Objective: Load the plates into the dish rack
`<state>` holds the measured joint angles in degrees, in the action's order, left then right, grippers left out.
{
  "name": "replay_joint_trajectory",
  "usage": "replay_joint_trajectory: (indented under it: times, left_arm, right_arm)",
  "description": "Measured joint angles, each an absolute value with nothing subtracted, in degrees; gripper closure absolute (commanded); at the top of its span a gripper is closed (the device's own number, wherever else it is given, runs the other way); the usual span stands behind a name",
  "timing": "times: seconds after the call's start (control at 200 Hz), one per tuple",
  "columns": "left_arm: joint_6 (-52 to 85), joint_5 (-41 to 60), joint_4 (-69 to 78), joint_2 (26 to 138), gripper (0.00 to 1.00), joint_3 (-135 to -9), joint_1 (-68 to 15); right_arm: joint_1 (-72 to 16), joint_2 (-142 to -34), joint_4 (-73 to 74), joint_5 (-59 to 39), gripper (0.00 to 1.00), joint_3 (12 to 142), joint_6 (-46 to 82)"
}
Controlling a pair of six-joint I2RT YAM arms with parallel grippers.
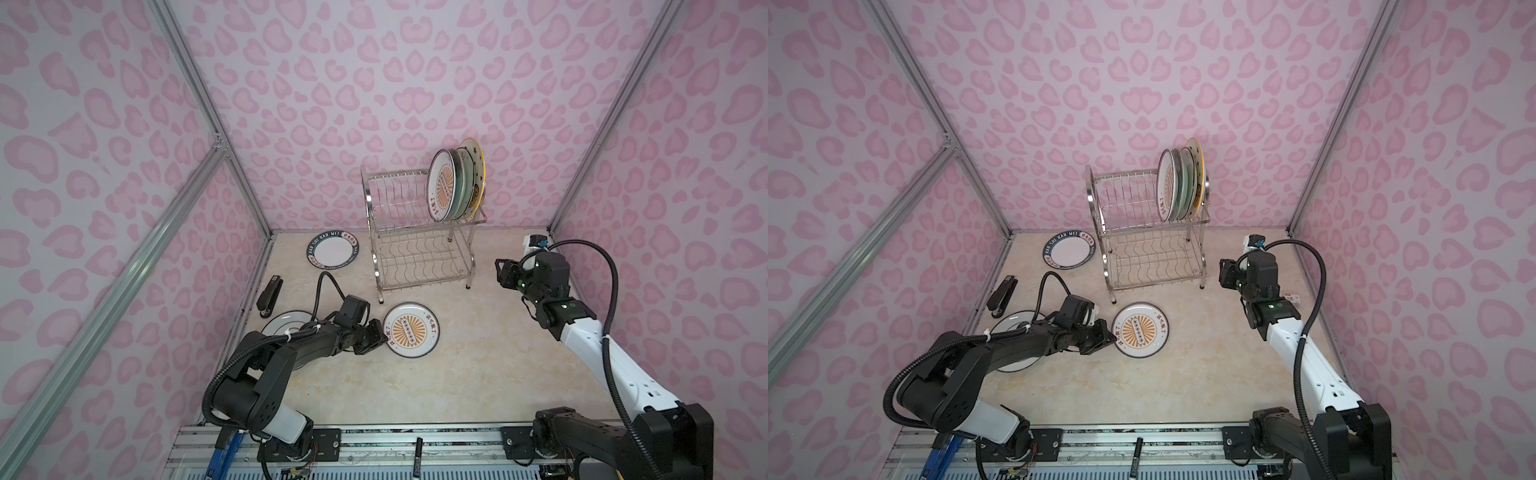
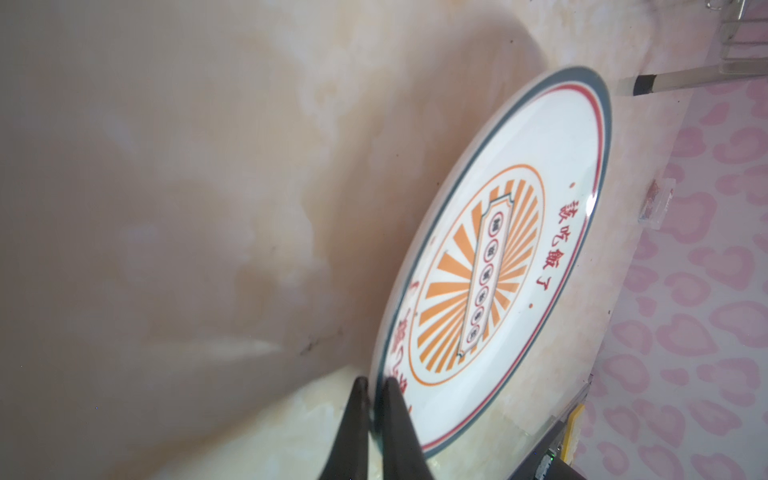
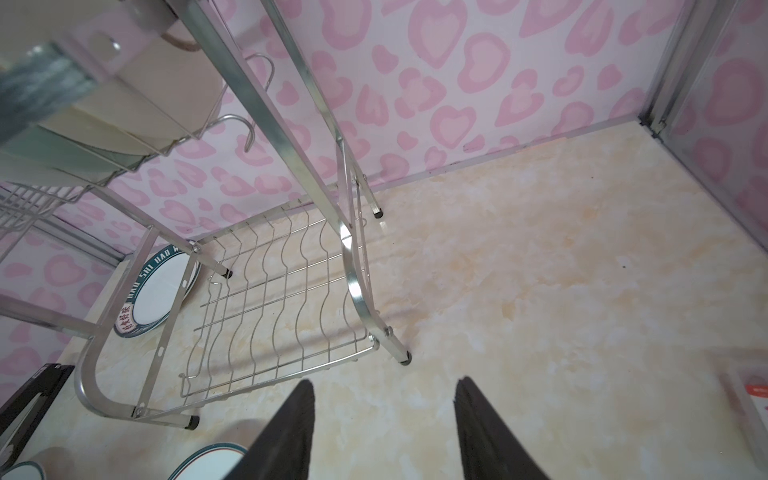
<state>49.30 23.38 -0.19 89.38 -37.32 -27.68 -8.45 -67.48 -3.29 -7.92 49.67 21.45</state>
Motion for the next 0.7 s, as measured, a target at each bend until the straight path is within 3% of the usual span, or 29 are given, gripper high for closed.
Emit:
replay_joint_trajectory:
  times: [0.28, 0.515, 0.7]
  left_arm:
    - [49.25, 24.23, 2.09, 92.55, 0.97, -38.98, -28.21]
    - [49.30, 22.98, 1.87, 92.60, 0.77, -38.98, -28.34]
    - [49.30, 22.52, 1.76, 92.58, 0.71, -39.05, -28.56]
  right_arm:
    - [-8.34, -67.48, -3.20, -13.32, 0.45, 46.96, 21.45]
    - [-8.25, -68.25, -2.85, -19.40, 0.44, 44.84, 21.45]
    - [-8.29, -68.40, -2.46, -23.31, 0.42, 42.57, 22.13]
